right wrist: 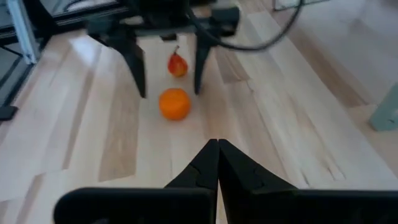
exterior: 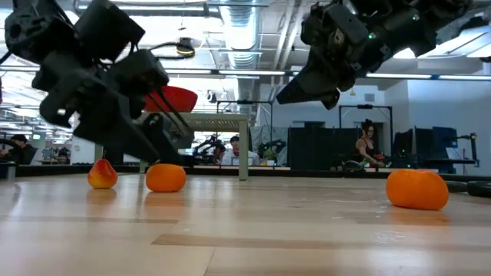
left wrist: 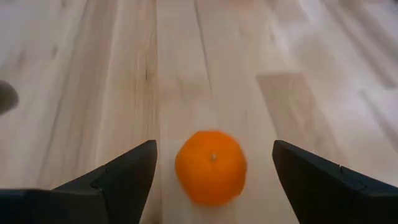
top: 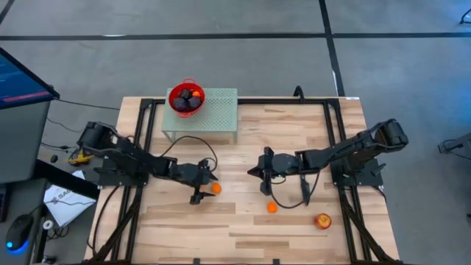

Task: Pick & Place Fruit
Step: Put the left orange fruit into the red strainer bowl

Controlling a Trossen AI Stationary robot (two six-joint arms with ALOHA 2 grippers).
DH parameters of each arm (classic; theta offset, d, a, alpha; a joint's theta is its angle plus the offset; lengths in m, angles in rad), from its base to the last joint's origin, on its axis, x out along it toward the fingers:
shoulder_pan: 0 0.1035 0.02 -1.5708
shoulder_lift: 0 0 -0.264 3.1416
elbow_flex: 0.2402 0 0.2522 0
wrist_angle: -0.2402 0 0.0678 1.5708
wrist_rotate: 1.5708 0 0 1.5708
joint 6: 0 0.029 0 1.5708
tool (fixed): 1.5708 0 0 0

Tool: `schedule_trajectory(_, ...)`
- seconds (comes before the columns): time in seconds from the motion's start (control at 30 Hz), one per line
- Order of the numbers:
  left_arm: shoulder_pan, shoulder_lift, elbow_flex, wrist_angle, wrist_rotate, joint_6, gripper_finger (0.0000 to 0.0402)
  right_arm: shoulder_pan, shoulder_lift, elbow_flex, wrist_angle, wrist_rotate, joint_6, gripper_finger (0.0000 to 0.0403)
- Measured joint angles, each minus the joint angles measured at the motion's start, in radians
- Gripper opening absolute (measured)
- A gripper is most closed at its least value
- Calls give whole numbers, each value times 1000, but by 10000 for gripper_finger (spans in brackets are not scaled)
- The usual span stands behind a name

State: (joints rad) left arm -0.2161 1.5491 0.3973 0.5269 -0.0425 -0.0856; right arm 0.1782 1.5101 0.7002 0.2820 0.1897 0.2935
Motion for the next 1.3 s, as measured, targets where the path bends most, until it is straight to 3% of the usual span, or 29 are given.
schedule_trajectory(0.3,0,95,2,68,6,0,305,15,0,0,0,48,-1,3)
schedule_trajectory(1.0,0,109,2,103,6,-1,189,3,1,0,0,49,-4,4)
schedule_trajectory(1.13,1,43,3,101,5,-23,192,3,1,0,0,49,-4,4)
schedule_trajectory(1.3,40,-158,13,89,-11,-37,201,3,1,0,0,49,-4,4)
